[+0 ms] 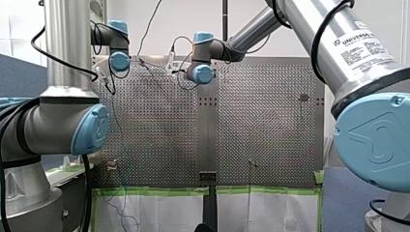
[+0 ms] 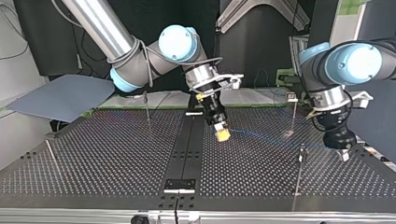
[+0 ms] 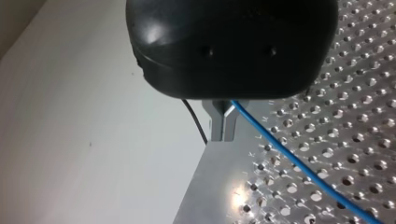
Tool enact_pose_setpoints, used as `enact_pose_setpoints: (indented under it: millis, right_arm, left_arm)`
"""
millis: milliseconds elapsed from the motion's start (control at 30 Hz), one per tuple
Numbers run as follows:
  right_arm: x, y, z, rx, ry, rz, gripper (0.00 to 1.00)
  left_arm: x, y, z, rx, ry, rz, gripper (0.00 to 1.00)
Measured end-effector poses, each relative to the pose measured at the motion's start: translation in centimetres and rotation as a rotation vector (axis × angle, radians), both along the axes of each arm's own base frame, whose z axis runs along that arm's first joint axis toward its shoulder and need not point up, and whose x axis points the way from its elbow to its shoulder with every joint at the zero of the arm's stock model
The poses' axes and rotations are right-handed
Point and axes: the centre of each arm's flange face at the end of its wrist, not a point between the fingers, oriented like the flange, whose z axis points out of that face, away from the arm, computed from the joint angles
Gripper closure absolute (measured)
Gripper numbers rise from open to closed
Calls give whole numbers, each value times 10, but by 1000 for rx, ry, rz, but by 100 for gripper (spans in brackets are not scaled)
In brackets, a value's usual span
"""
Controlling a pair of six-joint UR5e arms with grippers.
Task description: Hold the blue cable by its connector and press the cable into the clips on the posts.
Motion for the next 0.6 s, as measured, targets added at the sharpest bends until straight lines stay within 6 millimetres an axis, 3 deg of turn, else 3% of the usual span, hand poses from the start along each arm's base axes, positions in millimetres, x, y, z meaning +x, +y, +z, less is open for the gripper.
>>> enact_pose_setpoints:
  millis: [600]
  right_arm:
    - [-1, -4, 2, -3, -4, -5, 100]
  left_arm:
    - [6, 11, -1, 9, 0, -16, 98]
